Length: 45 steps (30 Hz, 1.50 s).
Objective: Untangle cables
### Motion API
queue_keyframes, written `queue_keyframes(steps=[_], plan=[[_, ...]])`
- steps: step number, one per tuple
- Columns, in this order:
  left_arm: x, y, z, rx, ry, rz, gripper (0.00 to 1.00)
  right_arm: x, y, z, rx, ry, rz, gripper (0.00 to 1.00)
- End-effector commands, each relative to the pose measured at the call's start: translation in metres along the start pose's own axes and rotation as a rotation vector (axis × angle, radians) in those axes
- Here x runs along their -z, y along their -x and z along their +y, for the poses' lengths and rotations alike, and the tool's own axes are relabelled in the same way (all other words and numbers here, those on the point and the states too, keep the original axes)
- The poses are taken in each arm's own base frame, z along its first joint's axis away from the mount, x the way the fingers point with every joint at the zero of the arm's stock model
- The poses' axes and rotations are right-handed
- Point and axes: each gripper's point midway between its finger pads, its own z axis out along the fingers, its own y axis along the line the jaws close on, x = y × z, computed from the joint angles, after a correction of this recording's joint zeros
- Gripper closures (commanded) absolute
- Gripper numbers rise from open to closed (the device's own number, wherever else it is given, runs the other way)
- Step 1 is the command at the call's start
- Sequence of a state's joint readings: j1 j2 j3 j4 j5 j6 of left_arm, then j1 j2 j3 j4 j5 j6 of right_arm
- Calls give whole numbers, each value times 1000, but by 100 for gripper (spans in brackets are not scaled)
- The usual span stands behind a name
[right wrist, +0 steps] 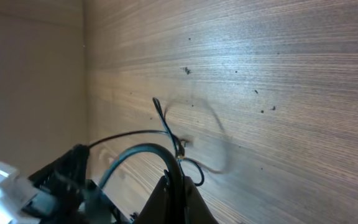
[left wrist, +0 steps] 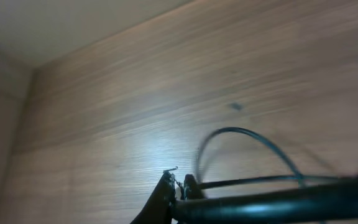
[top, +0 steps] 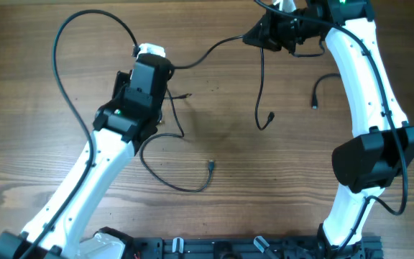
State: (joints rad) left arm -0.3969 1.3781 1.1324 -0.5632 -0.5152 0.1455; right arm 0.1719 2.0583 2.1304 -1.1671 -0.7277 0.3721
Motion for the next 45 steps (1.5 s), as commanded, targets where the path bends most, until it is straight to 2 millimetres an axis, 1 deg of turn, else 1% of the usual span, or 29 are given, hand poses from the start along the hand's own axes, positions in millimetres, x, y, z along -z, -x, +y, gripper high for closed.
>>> queue_keyframes(steps=[1,3,4,5,7,9,12,14,16,19,22,23,24,25,26,27,28,29,30,31,33,34,35,36,37,38,40,43,45], plan=[[26,-2,-79,27,-491,-7,96,8,-1,6,78,-11,-10,96],[39,0,-98,154,-634,24,96,7,-4,3,94,-31,1,96],[44,5,-104,219,-686,31,96,6,-6,2,106,-36,7,96],[51,15,-108,300,-757,20,96,4,-9,1,108,-56,14,96],[60,33,-106,377,-833,-30,96,0,-14,1,119,-80,27,96],[60,45,-88,461,-826,-64,96,-6,-20,4,149,-95,46,96],[52,46,-51,613,-776,-58,96,-14,-28,13,188,-95,67,96],[54,47,-31,710,-793,-53,96,-16,-30,17,198,-83,74,96],[57,47,-14,764,-813,-65,96,-17,-30,20,202,-69,74,96],[48,34,10,824,-757,-37,96,-17,-31,22,205,-59,76,96],[32,7,25,869,-618,49,96,-16,-26,9,191,-131,56,96],[29,0,27,870,-587,69,96,-16,-24,2,165,-176,43,96],[28,-5,26,864,-575,88,96,-14,-19,-11,128,-249,18,96],[29,-7,25,866,-576,99,96,-12,-15,-20,115,-304,-3,96],[30,-7,21,862,-591,105,96,-11,-14,-24,122,-325,-8,79],[32,-6,18,860,-604,110,96,-11,-14,-24,129,-328,-7,52],[34,-6,14,855,-621,116,96,-11,-14,-24,144,-328,-4,27],[35,-5,10,850,-634,118,96,-11,-14,-24,153,-329,-1,17],[38,-4,5,848,-653,126,96,-11,-15,-25,151,-332,0,9],[40,-4,1,865,-661,139,96,-11,-15,-25,154,-332,3,7],[42,-3,-4,888,-671,154,96,-13,-19,-21,189,-306,23,6],[43,-2,-7,906,-677,165,96,-15,-22,-15,218,-271,42,6],[44,-2,-9,923,-681,173,96,-17,-27,-6,259,-221,63,8],[45,-1,-11,958,-684,189,96,-19,-32,4,316,-160,87,13],[46,-1,-13,983,-690,201,96,-22,-39,17,381,-90,112,15],[47,-1,-14,1027,-695,220,96,-25,-48,32,456,-8,141,18],[47,1,-14,1102,-695,246,96,-31,-65,56,574,107,179,22],[47,5,-12,1232,-694,273,96,-46,-83,76,673,137,212,29],[48,12,-12,1282,-715,273,96,-54,-92,86,708,149,225,34]])
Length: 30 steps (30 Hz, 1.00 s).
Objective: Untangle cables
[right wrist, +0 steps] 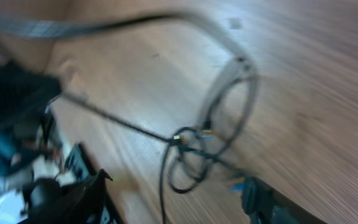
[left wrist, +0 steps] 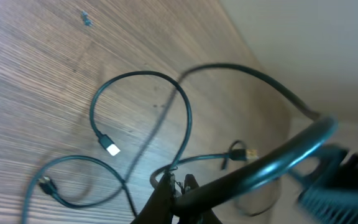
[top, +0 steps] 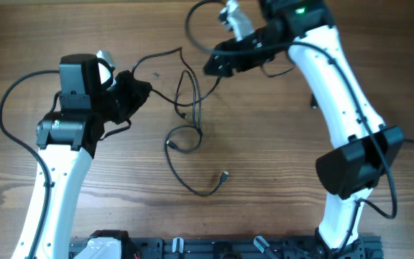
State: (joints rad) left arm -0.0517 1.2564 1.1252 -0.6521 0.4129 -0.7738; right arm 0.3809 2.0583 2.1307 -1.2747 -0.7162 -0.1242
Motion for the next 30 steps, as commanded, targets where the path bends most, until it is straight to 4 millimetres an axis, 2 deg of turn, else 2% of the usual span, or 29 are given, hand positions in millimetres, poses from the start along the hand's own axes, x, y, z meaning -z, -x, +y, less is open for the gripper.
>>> queue_keyframes(steps=[1,3,7,18,21,23,24,25,28,30], plan=[[6,2,-18,158,-79,2,96,-12,6,39,167,78,-9,36],[7,3,-30,190,-135,15,96,-22,8,43,203,51,-4,44],[11,2,-43,287,-199,59,96,-38,9,54,244,60,6,51],[36,15,-41,557,-306,187,96,-71,9,70,326,93,23,54],[36,15,-42,615,-306,203,96,-81,6,71,327,101,40,63],[37,15,-42,615,-307,204,96,-83,6,71,315,103,44,80],[36,16,-40,617,-302,192,96,-83,9,72,286,104,33,90],[35,19,-38,620,-292,172,96,-81,11,75,269,112,23,96],[29,39,-15,652,-203,17,96,-67,21,98,152,188,-19,96],[27,49,6,681,-120,-90,96,-59,23,105,-25,202,-16,96]])
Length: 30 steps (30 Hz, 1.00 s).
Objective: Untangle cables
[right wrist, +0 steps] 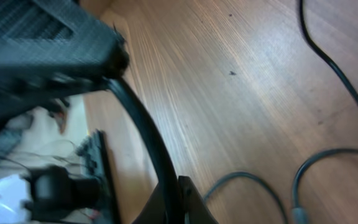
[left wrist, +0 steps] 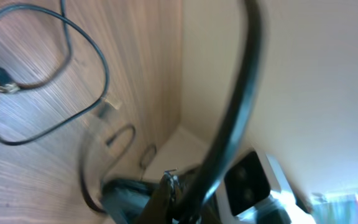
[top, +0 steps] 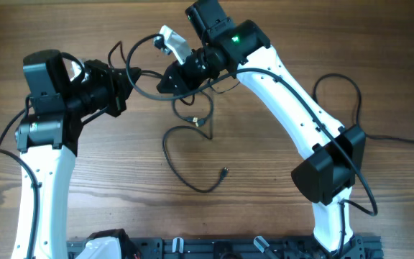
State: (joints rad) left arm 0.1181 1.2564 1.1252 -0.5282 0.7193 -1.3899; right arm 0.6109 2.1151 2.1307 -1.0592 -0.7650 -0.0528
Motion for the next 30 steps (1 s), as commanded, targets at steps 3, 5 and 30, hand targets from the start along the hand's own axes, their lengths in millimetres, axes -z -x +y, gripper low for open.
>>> queue_keyframes(steps=[3,5,30], plan=[[21,62,36,62,152,-409,80,25,13,36,-382,114,-34,96],[29,72,54,65,231,-481,70,28,14,35,-402,125,-39,96],[39,77,79,-434,471,-431,13,512,-62,-236,-682,-790,-997,96]])
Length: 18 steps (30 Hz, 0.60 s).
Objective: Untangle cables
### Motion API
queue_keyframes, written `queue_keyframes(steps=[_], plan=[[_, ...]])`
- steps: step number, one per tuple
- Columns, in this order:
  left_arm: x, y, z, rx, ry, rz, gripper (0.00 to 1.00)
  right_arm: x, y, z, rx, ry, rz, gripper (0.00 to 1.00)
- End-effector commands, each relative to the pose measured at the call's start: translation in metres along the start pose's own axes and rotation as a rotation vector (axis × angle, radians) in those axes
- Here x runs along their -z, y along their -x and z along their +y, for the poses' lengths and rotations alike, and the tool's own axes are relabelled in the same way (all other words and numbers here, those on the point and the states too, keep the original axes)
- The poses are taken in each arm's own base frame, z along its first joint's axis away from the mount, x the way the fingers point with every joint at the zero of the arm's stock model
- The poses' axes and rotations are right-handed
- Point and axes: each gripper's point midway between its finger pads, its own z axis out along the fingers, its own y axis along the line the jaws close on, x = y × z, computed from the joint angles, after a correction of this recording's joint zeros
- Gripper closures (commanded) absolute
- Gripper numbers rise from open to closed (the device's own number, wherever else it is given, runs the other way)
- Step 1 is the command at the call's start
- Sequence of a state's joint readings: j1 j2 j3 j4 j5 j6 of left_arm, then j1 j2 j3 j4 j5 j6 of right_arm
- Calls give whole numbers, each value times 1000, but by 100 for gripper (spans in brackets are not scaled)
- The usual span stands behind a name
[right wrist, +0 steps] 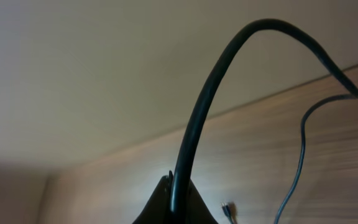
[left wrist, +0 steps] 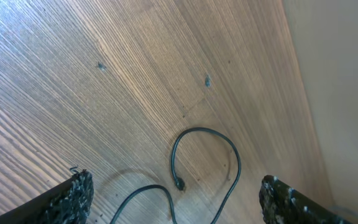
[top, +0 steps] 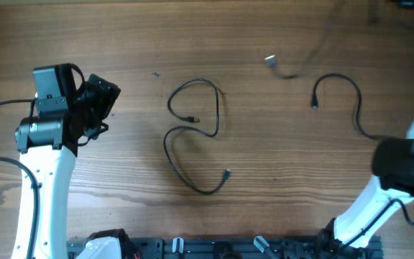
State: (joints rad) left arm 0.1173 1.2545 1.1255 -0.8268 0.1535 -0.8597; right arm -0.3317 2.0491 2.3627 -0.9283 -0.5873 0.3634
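Note:
One black cable (top: 192,137) lies loose at the table's middle, looped at the top, its plug ends resting on the wood. My left gripper (top: 98,101) hovers to its left, open and empty; the left wrist view shows that gripper (left wrist: 176,199) above the cable's loop (left wrist: 207,132). In the right wrist view my right gripper (right wrist: 176,199) is shut on a black cable (right wrist: 229,68) that arches upward. Overhead, that gripper is out of frame at the top right, and a blurred cable with a light plug (top: 270,60) trails toward it.
A third black cable (top: 340,79) curves at the right, its plug near the right arm (top: 401,169), which stands along the right edge. The left arm (top: 45,173) runs down the left side. A dark rail (top: 228,248) lines the front edge.
My left gripper has opened, let go of its cable and drawn back left. The right gripper has gone from the top centre to beyond the top right corner, still shut on its cable.
First both grippers were shut on cables, left near the centre, right at the top right. Then the cables bunched between them at the top centre, where the grippers came close together. Now one cable lies alone mid-table and another trails to the right.

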Motion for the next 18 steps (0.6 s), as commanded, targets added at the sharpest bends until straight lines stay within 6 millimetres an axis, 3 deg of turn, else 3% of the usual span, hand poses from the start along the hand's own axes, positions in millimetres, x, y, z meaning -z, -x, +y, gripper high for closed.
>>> queue_keyframes(steps=[1,4,6,11,12,13,14,18], plan=[[3,3,1,-44,3,-17,13,43,44,-35,-26,-91,-158,96],[-2,2,3,-42,15,-7,13,52,55,-67,14,-247,-214,96],[-6,2,5,-40,26,2,13,46,55,-79,63,-319,-210,96],[-20,0,11,-33,63,31,13,2,22,-135,34,-486,-90,94],[-21,0,11,-32,64,33,13,-8,12,-146,14,-497,-54,66],[-20,0,11,-32,64,32,13,-16,2,-156,-2,-507,-15,24],[-20,0,11,-32,64,32,13,-22,-7,-162,-16,-515,17,1],[-20,0,10,-33,62,31,13,-34,-43,-167,-62,-533,141,0]])
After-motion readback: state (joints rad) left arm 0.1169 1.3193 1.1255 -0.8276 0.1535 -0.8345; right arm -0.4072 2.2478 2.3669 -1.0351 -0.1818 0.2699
